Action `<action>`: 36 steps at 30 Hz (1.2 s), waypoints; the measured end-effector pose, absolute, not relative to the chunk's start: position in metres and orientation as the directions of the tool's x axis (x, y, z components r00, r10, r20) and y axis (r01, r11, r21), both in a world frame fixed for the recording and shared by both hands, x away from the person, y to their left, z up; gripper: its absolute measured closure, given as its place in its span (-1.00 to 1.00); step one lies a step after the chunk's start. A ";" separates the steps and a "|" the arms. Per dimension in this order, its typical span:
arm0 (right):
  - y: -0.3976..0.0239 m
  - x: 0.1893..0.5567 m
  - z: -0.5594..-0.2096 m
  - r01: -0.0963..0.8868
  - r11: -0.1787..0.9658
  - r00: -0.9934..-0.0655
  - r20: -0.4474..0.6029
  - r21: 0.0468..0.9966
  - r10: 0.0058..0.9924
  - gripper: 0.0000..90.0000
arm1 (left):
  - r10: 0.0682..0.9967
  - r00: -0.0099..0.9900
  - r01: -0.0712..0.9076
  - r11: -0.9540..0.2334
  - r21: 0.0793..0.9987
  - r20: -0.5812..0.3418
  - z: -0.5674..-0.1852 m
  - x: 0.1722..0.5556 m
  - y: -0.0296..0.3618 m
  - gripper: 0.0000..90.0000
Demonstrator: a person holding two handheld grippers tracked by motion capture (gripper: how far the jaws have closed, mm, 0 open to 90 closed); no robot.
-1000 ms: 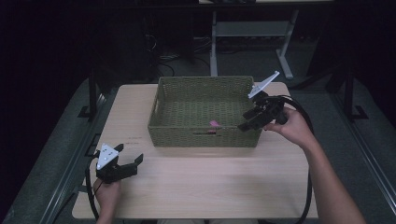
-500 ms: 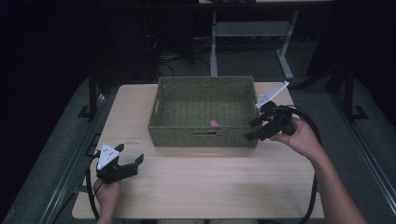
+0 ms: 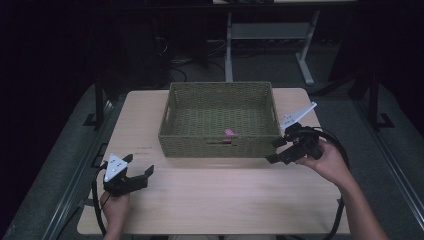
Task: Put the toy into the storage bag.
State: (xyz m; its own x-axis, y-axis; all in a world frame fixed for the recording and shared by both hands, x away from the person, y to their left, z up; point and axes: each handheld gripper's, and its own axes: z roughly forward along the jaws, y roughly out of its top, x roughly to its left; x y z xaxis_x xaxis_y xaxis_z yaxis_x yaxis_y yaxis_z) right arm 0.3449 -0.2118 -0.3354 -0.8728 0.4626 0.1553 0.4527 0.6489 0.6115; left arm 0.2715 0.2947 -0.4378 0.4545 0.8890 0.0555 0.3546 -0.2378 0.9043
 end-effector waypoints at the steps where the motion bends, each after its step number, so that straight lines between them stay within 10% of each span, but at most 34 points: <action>1: -0.213 0.343 -0.337 0.457 0.646 -0.871 0.158 0.612 0.466 -0.24 | 0.889 0.455 0.355 -0.239 0.904 0.056 -0.438 0.271 0.295 -0.69; 36: -0.237 0.308 -0.395 0.516 0.602 -0.833 0.193 0.610 0.519 -0.26 | 0.888 0.456 0.355 -0.243 0.903 0.060 -0.438 0.272 0.293 -0.69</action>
